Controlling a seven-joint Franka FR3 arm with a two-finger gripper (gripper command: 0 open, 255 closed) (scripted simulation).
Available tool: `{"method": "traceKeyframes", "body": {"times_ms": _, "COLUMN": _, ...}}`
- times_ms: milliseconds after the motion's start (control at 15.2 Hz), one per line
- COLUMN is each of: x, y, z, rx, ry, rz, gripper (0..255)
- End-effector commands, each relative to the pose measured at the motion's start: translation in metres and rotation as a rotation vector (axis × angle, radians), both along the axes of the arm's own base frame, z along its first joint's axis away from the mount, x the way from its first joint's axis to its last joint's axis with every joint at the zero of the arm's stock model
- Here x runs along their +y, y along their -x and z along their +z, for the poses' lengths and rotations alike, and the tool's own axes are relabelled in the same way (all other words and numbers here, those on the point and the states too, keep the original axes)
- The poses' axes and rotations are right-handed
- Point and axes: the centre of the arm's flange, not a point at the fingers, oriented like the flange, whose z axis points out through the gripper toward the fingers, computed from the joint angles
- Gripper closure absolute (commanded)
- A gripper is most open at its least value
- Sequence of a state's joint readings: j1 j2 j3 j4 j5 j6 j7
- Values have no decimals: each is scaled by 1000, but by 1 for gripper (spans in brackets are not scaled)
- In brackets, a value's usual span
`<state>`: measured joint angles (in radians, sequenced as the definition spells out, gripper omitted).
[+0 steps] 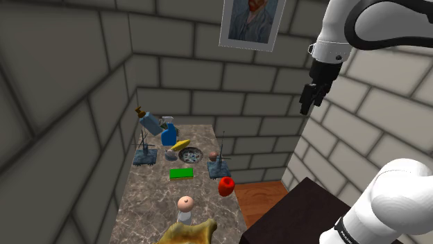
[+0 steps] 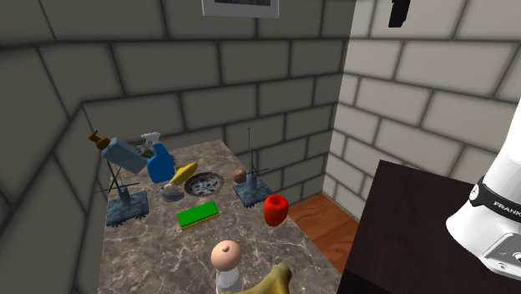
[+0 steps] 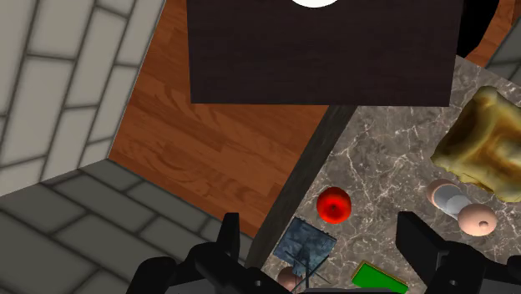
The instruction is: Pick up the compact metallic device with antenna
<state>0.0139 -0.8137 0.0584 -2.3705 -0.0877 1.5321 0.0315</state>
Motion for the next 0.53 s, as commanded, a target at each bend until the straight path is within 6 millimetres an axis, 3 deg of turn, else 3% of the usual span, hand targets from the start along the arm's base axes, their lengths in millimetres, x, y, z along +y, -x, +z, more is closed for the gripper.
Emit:
{"method": "traceKeyframes", "body": {"times_ms": 0, "x": 0, "y": 0, "z": 0, "rx": 0, "ry": 0, "rz": 0, "gripper": 0}}
{"method": "traceKeyframes", "body": {"times_ms": 462, "x": 13, "y": -54, "z": -73, "rx": -15, "ry": -14, "rz": -97, "gripper": 0}}
